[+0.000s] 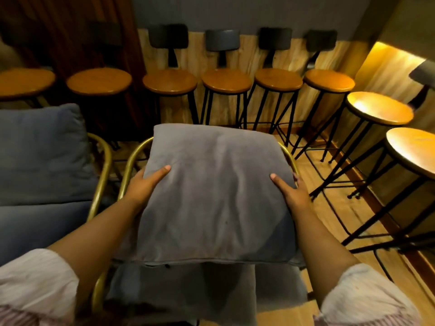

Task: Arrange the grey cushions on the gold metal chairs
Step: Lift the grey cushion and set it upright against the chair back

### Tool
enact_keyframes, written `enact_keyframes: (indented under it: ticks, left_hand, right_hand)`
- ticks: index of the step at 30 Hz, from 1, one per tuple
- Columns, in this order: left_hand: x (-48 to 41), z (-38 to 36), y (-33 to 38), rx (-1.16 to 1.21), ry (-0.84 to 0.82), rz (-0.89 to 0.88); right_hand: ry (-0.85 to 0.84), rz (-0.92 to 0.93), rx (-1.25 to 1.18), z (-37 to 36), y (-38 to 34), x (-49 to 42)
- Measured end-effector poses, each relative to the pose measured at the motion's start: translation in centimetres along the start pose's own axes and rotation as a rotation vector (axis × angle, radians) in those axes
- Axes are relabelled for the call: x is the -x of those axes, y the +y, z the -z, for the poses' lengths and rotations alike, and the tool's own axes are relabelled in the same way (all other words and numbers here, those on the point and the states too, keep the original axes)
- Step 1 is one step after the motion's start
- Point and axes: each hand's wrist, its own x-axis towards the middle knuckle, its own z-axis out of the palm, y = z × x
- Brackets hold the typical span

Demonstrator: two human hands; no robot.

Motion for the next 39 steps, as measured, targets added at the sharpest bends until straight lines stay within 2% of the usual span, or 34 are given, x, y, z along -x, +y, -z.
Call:
enact_keyframes:
  ticks: [5,10,16,23,26,30,33,36,39]
  left_hand:
    - [5.1,5.9,0.3,0.038,0.176,-0.098]
    - [8.4,14.0,-0.8,0.066,0.292,-0.106]
    - [10.8,25.3,-2.7,0.062,0.428,-0.085]
    - [11.1,39.9,-6.2,0.083,0.530,-0.021]
    - [10.1,46.2,-7.7,0.026,0.531,0.041]
    - [7.9,53.8,-9.9,-0.087,0.518,0.019]
    - [4.9,58.6,-12.6,-0.265,0.454,0.076]
    - [1.8,60.3,-16.4,-0.486,0.315,0.256]
    - [-0.4,58.1,-20.7,-0.757,0.109,0.361]
  right_hand:
    - [-0.090,0.101,-0.044,-3.7,-1.5,4.5]
    - [-0.201,0.167,-0.030,-10.0,-3.4,8.8]
    - [-0.342,0.192,-0.025,-20.3,-4.8,14.8]
    - [-0.405,0.170,0.004,-34.7,-3.8,23.2]
    - [-0.408,0.149,-0.012,-40.6,-2.8,26.6]
    - [-0.406,0.138,-0.051,-47.0,-1.1,30.5]
    - [-0.415,0.134,-0.023,-51.3,0.9,31.8]
    - [-0.567,0.057,0.147,-55.2,3.5,31.8]
    - [-0.763,-0.019,0.405,-58.0,5.6,30.9]
